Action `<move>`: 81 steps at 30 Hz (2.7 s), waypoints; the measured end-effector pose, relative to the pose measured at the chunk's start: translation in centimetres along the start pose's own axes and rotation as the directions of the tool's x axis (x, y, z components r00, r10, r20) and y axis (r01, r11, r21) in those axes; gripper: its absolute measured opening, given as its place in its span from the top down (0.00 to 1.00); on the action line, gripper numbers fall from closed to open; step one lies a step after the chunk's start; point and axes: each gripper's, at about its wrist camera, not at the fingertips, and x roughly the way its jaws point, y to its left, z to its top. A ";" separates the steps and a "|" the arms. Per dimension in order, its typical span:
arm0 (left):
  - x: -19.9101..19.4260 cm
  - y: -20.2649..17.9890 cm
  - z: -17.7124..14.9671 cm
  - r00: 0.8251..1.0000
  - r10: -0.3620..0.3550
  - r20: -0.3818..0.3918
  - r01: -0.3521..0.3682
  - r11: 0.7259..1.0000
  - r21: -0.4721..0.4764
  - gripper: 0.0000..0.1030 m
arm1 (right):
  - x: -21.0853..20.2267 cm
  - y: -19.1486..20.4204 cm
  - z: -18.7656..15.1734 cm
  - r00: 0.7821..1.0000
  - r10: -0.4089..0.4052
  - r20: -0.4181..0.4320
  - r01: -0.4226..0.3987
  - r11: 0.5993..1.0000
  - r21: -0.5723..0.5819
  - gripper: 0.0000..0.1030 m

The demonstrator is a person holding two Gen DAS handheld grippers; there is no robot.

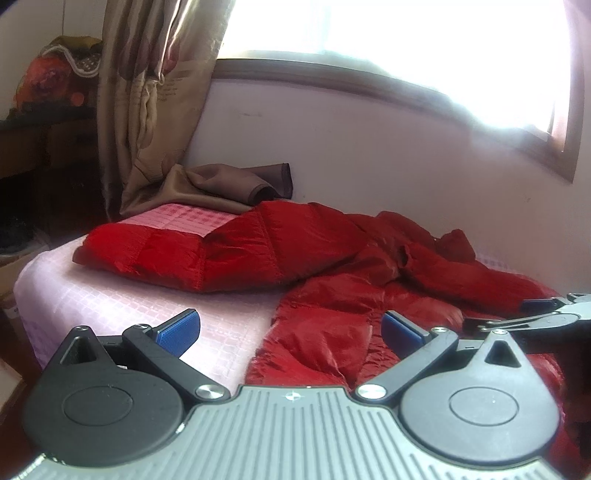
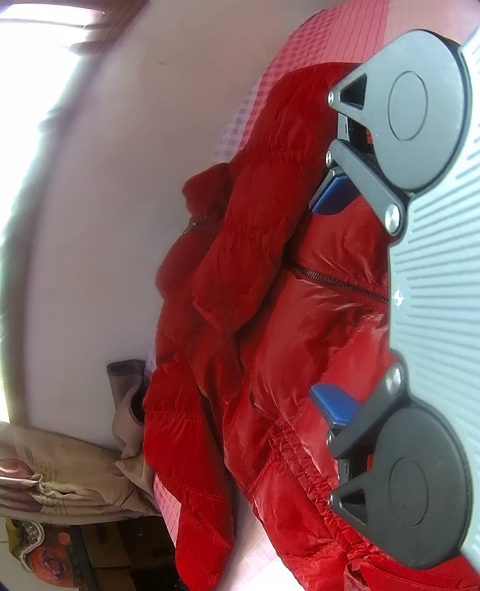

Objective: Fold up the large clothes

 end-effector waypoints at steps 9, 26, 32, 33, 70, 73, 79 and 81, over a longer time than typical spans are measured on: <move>2.3 5.0 0.7 0.998 -0.021 -0.051 0.013 0.990 -0.142 0.07 | -0.1 0.1 -0.3 1.000 0.012 -0.006 -0.012 1.000 -0.003 0.04; 14.2 22.6 4.2 0.986 0.065 -0.154 -0.143 0.806 -0.574 0.31 | -0.5 1.0 -1.3 0.997 0.070 -0.024 -0.070 0.997 -0.023 0.04; 17.4 23.8 5.1 0.986 0.053 -0.157 -0.133 0.818 -0.559 0.95 | -0.4 0.2 -1.8 0.995 0.093 -0.048 -0.092 0.996 0.024 0.04; 17.2 23.5 5.4 0.987 0.073 -0.140 -0.139 0.822 -0.552 0.96 | -0.4 -0.3 -1.9 0.994 0.097 -0.047 -0.095 0.994 0.048 0.04; 18.4 -29.5 7.4 0.868 -0.466 -0.170 0.494 0.840 0.224 0.91 | -4.2 -23.4 -8.1 0.997 -0.036 0.063 0.000 0.870 0.493 0.04; 19.5 -29.3 5.9 0.868 -0.452 -0.207 0.494 0.834 0.247 0.89 | -4.0 -24.1 -8.3 0.997 -0.039 0.067 0.000 0.863 0.505 0.04; 20.1 -29.5 5.0 0.853 -0.464 -0.238 0.516 0.818 0.256 0.54 | -3.7 -24.8 -7.8 0.997 -0.030 0.069 -0.009 0.862 0.507 0.04; 19.3 -29.4 5.0 0.849 -0.477 -0.227 0.525 0.811 0.259 0.30 | -3.4 -24.9 -7.2 0.997 -0.027 0.076 -0.014 0.866 0.501 0.04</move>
